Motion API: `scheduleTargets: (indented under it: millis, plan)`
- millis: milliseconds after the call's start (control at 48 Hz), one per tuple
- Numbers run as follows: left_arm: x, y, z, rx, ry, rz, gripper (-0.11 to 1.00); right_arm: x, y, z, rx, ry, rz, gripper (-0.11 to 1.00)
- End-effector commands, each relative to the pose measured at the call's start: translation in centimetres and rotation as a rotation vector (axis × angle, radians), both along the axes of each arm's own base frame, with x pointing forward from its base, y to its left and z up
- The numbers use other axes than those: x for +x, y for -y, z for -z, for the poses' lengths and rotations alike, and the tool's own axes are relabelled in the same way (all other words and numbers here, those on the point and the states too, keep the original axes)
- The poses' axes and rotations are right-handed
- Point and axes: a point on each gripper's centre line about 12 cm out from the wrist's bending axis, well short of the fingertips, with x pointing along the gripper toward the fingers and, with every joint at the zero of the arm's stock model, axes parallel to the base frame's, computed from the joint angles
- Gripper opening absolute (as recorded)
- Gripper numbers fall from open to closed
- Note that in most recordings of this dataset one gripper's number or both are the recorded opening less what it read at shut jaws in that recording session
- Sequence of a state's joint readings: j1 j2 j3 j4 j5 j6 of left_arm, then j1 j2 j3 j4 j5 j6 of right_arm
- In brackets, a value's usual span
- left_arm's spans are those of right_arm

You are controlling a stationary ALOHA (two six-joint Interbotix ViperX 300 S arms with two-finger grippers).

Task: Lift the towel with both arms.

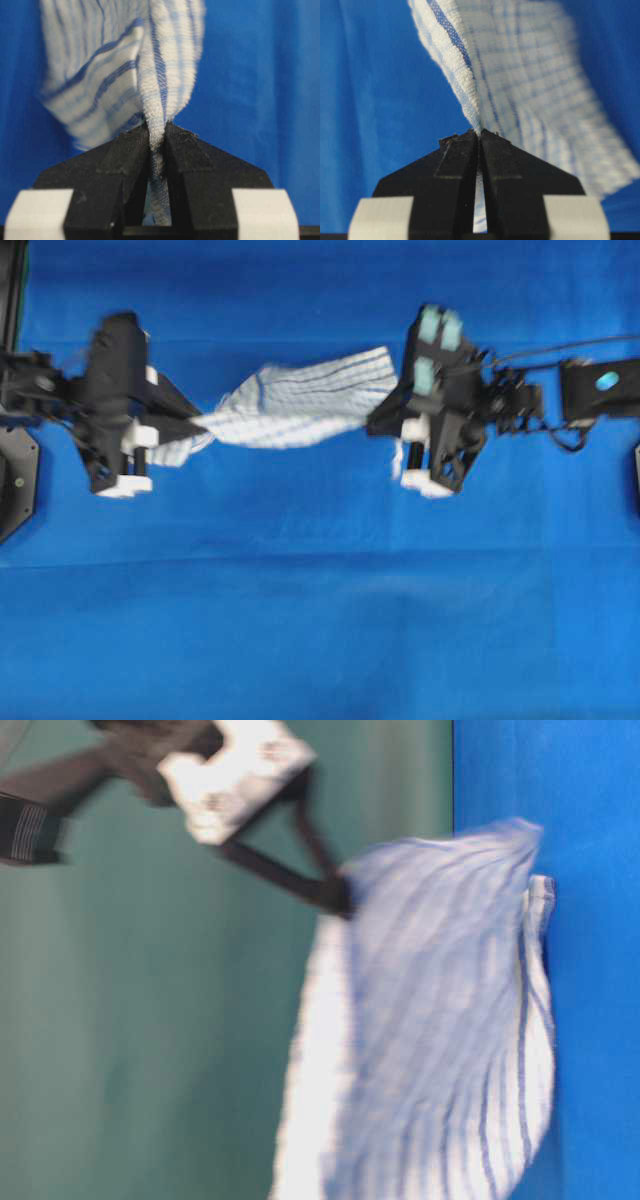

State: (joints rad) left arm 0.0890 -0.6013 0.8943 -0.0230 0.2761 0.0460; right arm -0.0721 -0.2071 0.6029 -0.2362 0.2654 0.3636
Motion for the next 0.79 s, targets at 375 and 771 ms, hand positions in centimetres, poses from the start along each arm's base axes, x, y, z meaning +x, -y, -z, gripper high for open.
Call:
scheduleTargets:
  millis: [375,771]
  plan:
    - [-3.2,-0.6,-11.5,0.031,0.291,-0.034,0.06,-2.3,1.8,-13.1,-0.115,0.174,0.054,0.02]
    - [-3.6,-0.7,-15.9,0.043,0.357,-0.039,0.06,-2.9,2.0,-18.5,-0.170,0.227,0.057,0.02]
